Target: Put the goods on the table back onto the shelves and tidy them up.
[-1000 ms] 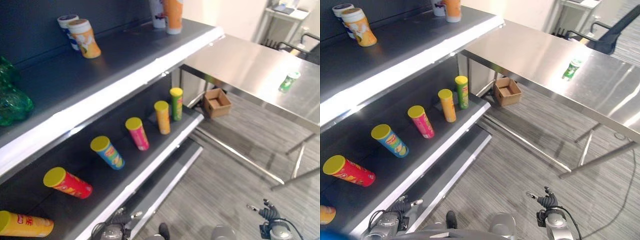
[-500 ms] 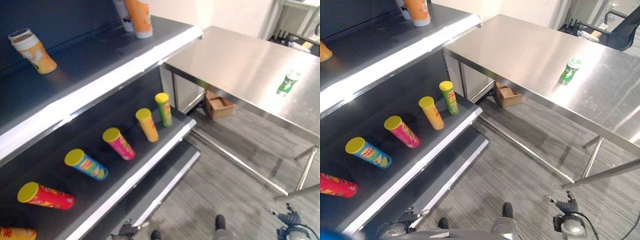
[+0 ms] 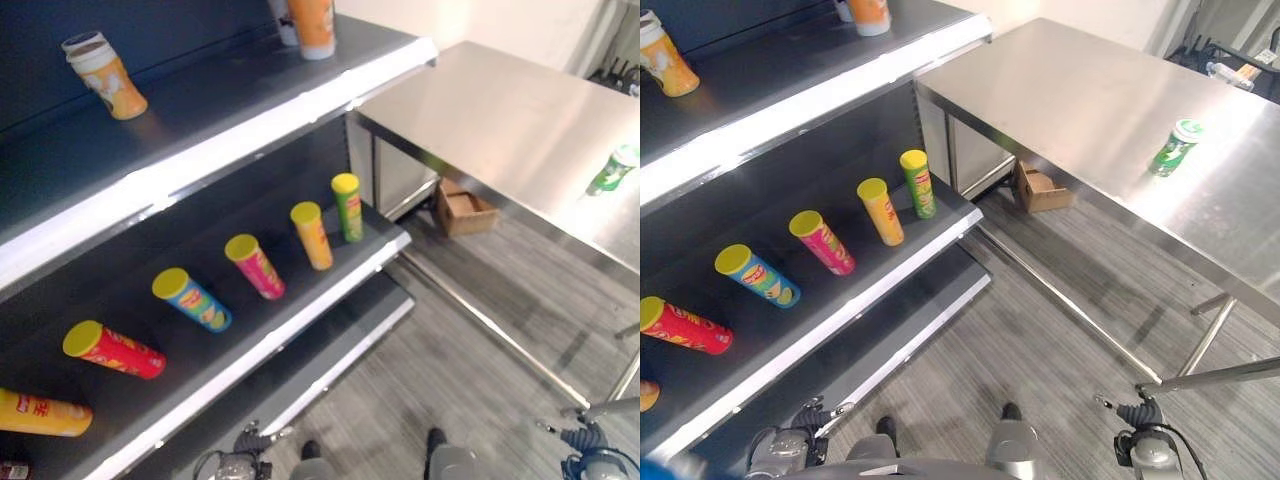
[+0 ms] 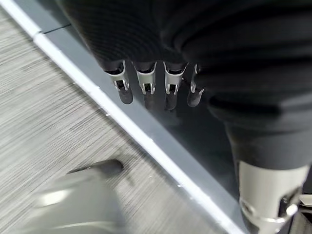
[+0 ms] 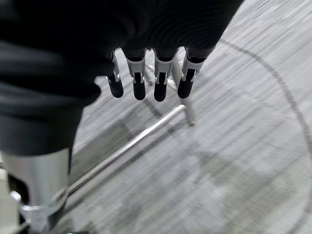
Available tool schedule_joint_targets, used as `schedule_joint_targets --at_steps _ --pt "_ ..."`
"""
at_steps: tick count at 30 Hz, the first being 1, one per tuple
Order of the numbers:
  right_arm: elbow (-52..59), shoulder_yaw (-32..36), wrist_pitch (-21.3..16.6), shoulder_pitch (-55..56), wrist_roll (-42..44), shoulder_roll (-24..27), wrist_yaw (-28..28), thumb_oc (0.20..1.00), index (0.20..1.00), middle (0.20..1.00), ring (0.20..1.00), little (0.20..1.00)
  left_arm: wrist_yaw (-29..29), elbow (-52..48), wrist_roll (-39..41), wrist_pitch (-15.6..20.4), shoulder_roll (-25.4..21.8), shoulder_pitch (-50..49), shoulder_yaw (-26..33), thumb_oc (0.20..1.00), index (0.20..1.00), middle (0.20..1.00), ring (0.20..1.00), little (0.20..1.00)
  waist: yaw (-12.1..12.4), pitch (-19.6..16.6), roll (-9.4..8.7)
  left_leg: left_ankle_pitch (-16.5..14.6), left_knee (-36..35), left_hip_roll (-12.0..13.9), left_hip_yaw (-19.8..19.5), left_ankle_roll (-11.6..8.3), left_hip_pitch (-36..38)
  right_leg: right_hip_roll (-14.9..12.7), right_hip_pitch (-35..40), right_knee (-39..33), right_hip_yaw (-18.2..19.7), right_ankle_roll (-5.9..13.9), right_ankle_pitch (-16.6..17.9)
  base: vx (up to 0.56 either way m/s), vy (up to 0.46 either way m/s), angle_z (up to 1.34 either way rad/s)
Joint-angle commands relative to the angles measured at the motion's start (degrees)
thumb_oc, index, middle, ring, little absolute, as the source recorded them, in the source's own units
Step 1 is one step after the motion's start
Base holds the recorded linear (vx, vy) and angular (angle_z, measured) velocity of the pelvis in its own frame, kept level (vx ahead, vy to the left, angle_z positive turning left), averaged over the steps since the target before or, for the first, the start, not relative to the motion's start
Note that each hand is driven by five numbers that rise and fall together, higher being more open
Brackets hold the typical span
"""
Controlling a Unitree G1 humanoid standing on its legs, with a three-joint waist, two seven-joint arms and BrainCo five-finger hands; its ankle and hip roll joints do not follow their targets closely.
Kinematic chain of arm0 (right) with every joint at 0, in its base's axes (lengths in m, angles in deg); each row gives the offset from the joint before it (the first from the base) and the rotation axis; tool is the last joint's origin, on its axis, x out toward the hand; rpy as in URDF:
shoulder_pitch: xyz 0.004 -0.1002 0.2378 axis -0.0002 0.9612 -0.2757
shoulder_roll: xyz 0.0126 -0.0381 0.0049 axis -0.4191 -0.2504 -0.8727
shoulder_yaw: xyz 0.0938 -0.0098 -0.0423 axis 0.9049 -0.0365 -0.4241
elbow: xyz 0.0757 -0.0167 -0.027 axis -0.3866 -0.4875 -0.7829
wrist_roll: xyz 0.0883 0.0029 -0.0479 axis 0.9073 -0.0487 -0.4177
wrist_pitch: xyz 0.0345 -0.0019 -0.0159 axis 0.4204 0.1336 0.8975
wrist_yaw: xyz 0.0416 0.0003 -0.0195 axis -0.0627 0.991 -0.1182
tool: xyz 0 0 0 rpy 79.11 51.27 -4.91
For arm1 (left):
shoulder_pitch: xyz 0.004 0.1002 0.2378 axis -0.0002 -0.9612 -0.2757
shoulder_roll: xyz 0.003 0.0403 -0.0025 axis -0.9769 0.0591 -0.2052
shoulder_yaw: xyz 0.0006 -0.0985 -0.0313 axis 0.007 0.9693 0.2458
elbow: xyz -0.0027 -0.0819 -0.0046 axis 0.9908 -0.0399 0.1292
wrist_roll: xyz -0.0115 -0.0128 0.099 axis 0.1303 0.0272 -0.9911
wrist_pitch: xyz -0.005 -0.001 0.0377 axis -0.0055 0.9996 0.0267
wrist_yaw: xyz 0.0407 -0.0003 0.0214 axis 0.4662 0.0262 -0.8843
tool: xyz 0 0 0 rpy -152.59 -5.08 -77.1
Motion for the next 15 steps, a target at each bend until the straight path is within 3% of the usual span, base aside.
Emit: schedule_joint_targets --at_steps 1,2,3,4,5,6,8,12,15 --pt "1.83 -0.31 -0.8 2.29 1.56 2.41 0.3 1.0 1.0 1.0 1.0 1.0 -0.38 -1.23 -1.05 0.15 -2.91 1.63 -1.68 1.0 1.0 1.0 1.0 1.0 -0.41 -1.3 -3.97 1.64 15.2 0.77 1.32 2.91 -1.47 1.2 10.09 -19.75 2.36 0.02 3.46 0.04 -0.177 -0.18" --pt "2.28 -0.1 -0.72 2.64 1.94 2.57 0.49 1.0 1.0 1.0 1.0 1.0 -0.26 -0.87 -1.32 -0.15 -2.81 1.69 -1.73 1.0 1.0 1.0 1.0 1.0 -0.42 -0.95 -4.11 1.96 17.81 0.34 1.62 3.22 -3.11 1.61 10.56 -19.8 2.52 -0.47 3.34 0.07 -0.294 -0.2" --pt "2.4 -0.11 -0.42 2.27 2.01 2.63 0.71 1.0 1.0 1.0 1.0 1.0 -0.19 -0.46 -2.03 -0.52 -2.6 2.02 -1.98 1.0 1.0 1.0 1.0 1.0 -0.41 -0.73 -4.31 -1.31 17.65 -2.48 2.98 4.22 -5.27 2.2 10.79 -20.08 3.29 -0.9 3.07 0.05 -0.204 -0.01" --pt "2.42 -0.11 -0.4 2.29 2.0 2.62 0.71 1.0 1.0 1.0 1.0 1.0 -0.19 -0.46 -2.03 -0.53 -2.6 2.02 -1.98 1.0 1.0 1.0 1.0 1.0 -0.39 -0.7 -4.29 -1.47 17.8 -2.47 3.01 4.27 -5.27 2.19 10.86 -20.1 3.3 -0.85 3.04 0.09 -0.187 0.25" --pt "2.02 -0.12 -0.41 2.46 1.91 2.35 0.88 1.0 1.0 1.0 1.0 1.0 -0.01 -0.52 -2.25 -0.39 -2.3 2.63 -2.45 1.0 1.0 1.0 1.0 1.0 -0.33 -1.01 -4.27 -5.32 13.61 -5.41 4.82 5.07 -6.63 2.38 10.88 -20.14 3.26 -0.64 2.94 0.07 -0.065 0.23" --pt "2.02 -0.12 -0.41 2.48 1.91 2.35 0.88 1.0 1.0 1.0 1.0 1.0 -0.01 -0.52 -2.25 -0.39 -2.3 2.62 -2.46 1.0 1.0 1.0 1.0 1.0 -0.28 -0.98 -4.34 -5.36 13.52 -5.5 4.94 5.13 -6.48 2.26 10.96 -20.16 3.31 -0.57 2.9 0.09 -0.082 0.04" --pt "1.8 -0.62 -0.33 2.51 1.82 2.03 1.07 1.0 1.0 1.0 1.0 1.0 0.2 -0.86 -2.2 -0.23 -2.21 3.37 -2.89 1.0 1.0 1.0 1.0 1.0 -0.23 -1.3 -4.15 -7.59 6.11 -6.86 8.21 5.91 -5.85 2.6 10.64 -19.84 3.14 -0.17 2.55 0.08 -0.01 -0.29" --pt "0.93 -1.53 -0.03 2.26 0.74 1.52 1.83 1.0 1.0 1.0 1.0 1.0 0.24 -2.53 -2.11 -0.03 -2.0 4.37 -3.8 1.0 1.0 1.0 1.0 1.0 -0.72 -1.95 -2.61 -6.94 -6.44 -8.09 12.15 5.9 -1.75 3.54 10.22 -18.61 1.74 0.64 1.72 0.08 0.048 -0.11" --pt "0.81 -1.77 -0.12 1.9 0.37 0.28 2.5 1.0 1.0 1.0 1.0 1.0 0.44 -3.55 -1.67 0.21 -2.18 5.1 -4.44 1.0 1.0 1.0 1.0 1.0 -0.94 -2.75 -2.35 -6.4 -10.28 -9.2 10.67 5.81 0.19 3.19 10.43 -17.86 0.65 1.26 1.42 0.09 0.074 0.07"
